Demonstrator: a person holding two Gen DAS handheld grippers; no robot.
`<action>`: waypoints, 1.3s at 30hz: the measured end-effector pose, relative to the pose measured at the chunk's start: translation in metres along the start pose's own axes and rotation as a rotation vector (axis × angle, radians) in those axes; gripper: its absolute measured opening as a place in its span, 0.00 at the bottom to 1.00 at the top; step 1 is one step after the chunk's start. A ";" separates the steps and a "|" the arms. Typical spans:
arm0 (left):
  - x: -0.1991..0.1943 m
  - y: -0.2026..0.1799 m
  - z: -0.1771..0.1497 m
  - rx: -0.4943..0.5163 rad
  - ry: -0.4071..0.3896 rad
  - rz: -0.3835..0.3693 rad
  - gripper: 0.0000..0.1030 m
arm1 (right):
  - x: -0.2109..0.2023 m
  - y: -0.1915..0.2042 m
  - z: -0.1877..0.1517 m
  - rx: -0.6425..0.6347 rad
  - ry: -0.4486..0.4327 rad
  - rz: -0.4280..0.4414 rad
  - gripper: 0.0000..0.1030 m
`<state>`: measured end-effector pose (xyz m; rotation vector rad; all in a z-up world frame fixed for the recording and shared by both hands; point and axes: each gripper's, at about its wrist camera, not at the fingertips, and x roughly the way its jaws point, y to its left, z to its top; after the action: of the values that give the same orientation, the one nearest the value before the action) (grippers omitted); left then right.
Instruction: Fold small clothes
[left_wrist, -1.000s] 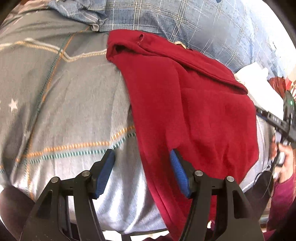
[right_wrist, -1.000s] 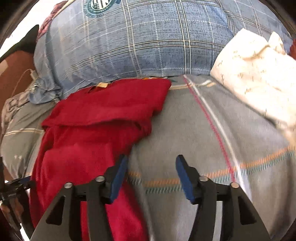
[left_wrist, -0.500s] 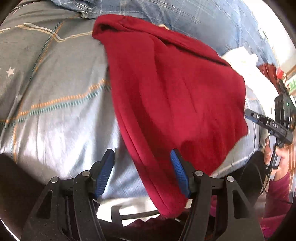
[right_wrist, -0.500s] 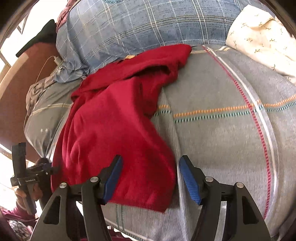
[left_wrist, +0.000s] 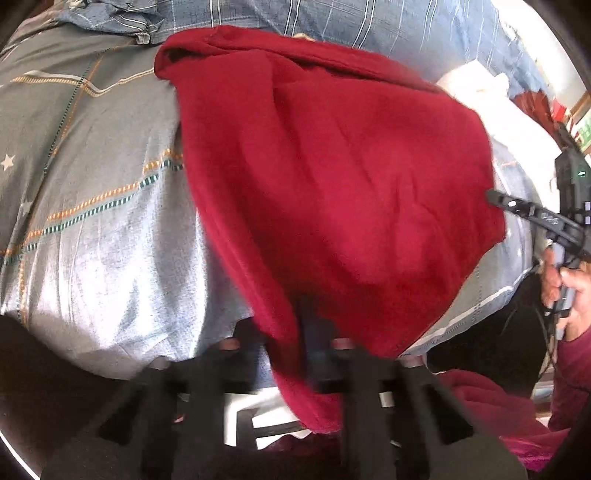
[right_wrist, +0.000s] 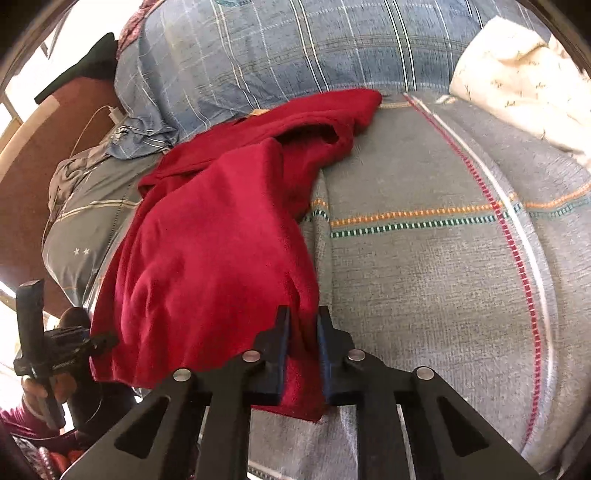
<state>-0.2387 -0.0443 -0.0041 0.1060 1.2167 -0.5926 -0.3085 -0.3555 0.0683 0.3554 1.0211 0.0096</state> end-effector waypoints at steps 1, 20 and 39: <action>-0.002 0.000 0.002 0.001 0.004 -0.020 0.07 | -0.006 0.002 -0.001 0.007 -0.005 0.020 0.12; -0.031 0.036 -0.022 0.028 -0.008 0.099 0.06 | -0.003 0.029 -0.089 0.025 0.269 0.100 0.35; -0.033 0.043 -0.024 0.006 -0.052 0.149 0.51 | 0.008 0.045 -0.092 -0.037 0.297 0.135 0.55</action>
<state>-0.2451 0.0137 0.0068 0.1839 1.1456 -0.4666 -0.3738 -0.2858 0.0320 0.3954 1.2865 0.2076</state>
